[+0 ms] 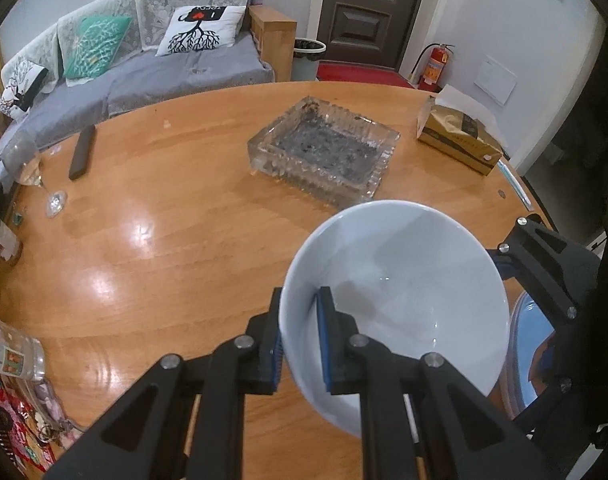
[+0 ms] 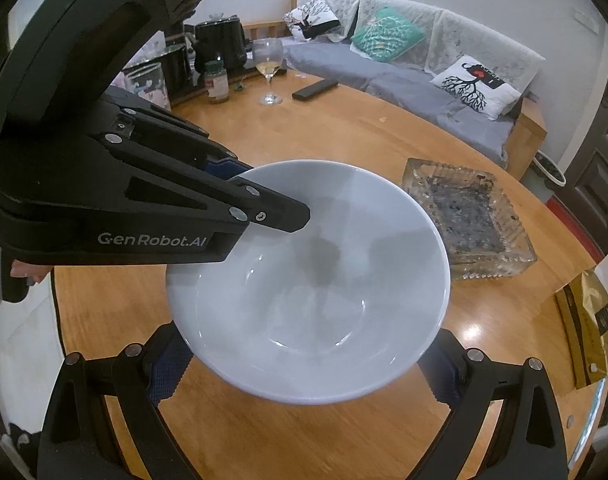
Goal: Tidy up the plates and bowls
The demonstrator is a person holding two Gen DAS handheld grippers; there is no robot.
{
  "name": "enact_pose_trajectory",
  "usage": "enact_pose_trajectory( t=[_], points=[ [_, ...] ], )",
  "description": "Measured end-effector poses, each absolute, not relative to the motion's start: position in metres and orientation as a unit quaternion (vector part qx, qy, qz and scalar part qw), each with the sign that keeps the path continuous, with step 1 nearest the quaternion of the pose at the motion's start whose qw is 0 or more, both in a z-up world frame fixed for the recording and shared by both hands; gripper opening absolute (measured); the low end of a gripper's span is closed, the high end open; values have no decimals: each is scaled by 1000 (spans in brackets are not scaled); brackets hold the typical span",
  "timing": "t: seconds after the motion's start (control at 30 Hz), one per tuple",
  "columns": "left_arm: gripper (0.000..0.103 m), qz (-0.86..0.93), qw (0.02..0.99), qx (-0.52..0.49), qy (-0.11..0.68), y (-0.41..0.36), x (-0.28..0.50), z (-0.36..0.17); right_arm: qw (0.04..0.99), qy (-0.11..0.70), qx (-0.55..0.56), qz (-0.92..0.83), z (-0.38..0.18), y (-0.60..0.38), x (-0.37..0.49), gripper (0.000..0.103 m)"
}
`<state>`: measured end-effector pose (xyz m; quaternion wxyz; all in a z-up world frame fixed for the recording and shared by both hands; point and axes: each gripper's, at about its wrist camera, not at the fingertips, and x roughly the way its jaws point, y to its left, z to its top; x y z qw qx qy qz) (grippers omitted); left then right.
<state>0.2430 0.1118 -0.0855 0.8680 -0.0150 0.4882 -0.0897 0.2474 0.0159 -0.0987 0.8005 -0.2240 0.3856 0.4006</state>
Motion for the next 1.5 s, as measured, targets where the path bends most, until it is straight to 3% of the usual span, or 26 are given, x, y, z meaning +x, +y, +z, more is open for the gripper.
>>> enact_pose_trajectory(
  t=[1.5],
  points=[
    [17,-95,859,-8,502,109,252,-111,795,408,-279,352,-101,23,233,95]
  ],
)
